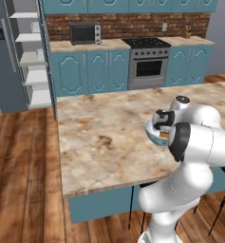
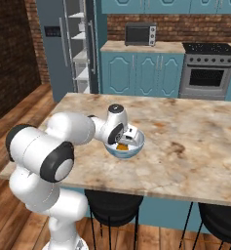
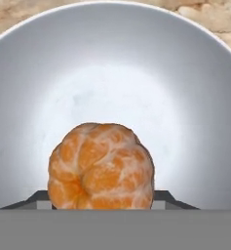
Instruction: Retrieve the orange and tangerine from the fridge and place them into the bowl on the dining table.
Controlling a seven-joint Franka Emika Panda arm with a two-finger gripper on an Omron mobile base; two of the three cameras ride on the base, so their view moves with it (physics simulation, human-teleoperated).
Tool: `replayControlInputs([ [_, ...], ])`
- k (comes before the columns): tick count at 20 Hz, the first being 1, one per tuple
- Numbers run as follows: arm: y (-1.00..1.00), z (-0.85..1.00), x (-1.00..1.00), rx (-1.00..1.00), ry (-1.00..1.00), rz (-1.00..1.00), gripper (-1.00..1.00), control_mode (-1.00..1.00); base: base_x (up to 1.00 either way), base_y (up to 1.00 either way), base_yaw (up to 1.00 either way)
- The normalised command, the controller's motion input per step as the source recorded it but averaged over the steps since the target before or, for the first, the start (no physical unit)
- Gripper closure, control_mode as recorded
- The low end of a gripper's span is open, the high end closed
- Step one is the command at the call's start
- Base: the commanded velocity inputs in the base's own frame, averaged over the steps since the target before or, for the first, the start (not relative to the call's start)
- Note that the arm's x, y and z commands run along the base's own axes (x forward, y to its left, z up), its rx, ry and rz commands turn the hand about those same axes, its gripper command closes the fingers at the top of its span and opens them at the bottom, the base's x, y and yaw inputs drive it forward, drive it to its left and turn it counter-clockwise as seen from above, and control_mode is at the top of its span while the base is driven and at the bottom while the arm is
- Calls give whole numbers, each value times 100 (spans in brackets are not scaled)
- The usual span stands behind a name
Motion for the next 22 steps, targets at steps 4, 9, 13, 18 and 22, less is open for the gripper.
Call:
replayControlInputs([
  [4,-6,-9,18,1,1,0,-100,-100,0,0,0],
  [9,-22,31,-2,2,0,0,-100,-100,0,0,0],
  [13,-1,55,-24,0,0,0,-100,-100,0,0,0],
  [18,5,72,-40,-2,0,0,-100,-100,0,0,0],
  [22,16,66,-64,-5,0,1,-100,-100,0,0,0],
])
